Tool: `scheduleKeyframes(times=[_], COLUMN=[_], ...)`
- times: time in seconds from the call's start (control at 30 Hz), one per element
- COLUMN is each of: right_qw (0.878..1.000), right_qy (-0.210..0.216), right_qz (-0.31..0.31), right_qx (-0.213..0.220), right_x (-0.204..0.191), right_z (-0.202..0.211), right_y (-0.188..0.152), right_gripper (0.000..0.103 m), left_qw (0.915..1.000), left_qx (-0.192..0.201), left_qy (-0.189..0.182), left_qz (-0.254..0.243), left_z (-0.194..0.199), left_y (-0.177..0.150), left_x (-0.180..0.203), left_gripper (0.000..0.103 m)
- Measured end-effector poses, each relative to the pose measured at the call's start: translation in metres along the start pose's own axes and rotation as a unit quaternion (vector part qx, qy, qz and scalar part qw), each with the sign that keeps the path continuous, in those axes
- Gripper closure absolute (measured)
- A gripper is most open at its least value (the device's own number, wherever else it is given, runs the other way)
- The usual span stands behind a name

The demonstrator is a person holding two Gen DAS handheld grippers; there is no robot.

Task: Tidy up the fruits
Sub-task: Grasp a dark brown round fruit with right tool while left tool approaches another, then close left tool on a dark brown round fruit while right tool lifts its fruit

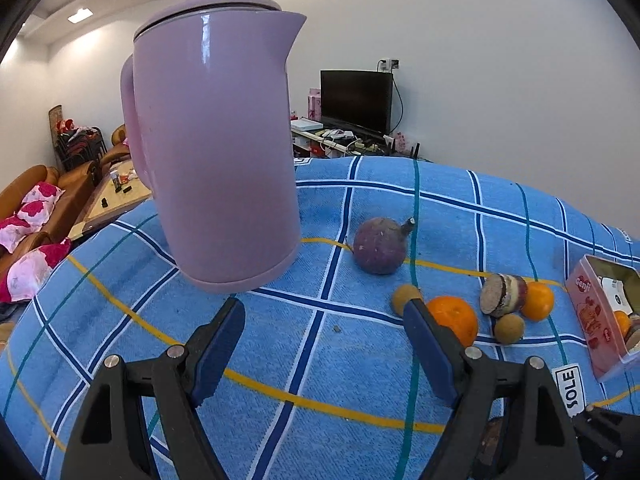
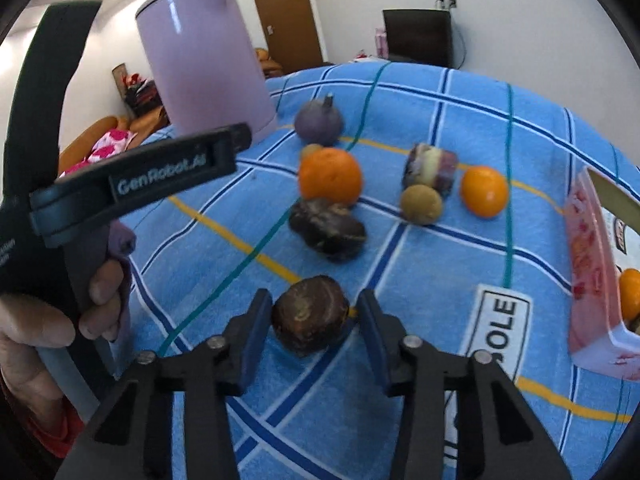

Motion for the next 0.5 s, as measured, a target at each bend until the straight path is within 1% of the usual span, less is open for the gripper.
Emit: scheduleKeyframes(times=[0.17,0.27,0.3,0.4,0.47,0.5], right_qw=[1.000,1.000,1.000,0.999,0.995,0.992], right_qy=[-0.004,-0.002,-0.003,-0.009,-0.007,-0.008], right_qz=[0.018,0.012,0.007,-0.021,-0.056,-0.072], right_qx=[-0.005,-0.005,0.002,0.046,0.085,0.102], right_x=[-0.005,-0.001,0.003,0.023,0.042,0.051], right_z=[-0.002,0.005,0.009,0.027,0.042,0.049], right_y=[-0.004,-0.007,-0.006,-0.005,-0.002,-0.002], right_gripper=[0.063,0.063,0.063,0.063,0.063,0.063], left_qw=[0.9999,0.9989,0.9984,0.9954,0.9919,0.9907], left_qx=[0.003,0.010,0.012,0.018,0.015,0.013], left_qy=[-0.011,-0.038,-0.047,-0.079,-0.108,-0.116], left_qz=[-0.011,-0.024,-0.028,-0.050,-0.065,-0.071], left_z=[0.000,0.002,0.003,0.005,0.006,0.006], left_y=[0.000,-0.001,-0.001,-0.002,-0.003,-0.004], left_x=[0.004,0.012,0.014,0.027,0.038,0.043], left_gripper=[0.020,0.020,0.020,0.020,0.020,0.020])
Point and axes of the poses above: each gripper's, at about its wrist camera, not at the fingertips, and z roughly against the way its jaws point, x to its right, y to its top, the point moved 1 cm from there along -z, roughly the way its jaws point, and after that the axes turned 10 degrees about -z, right-handed, at the moved point
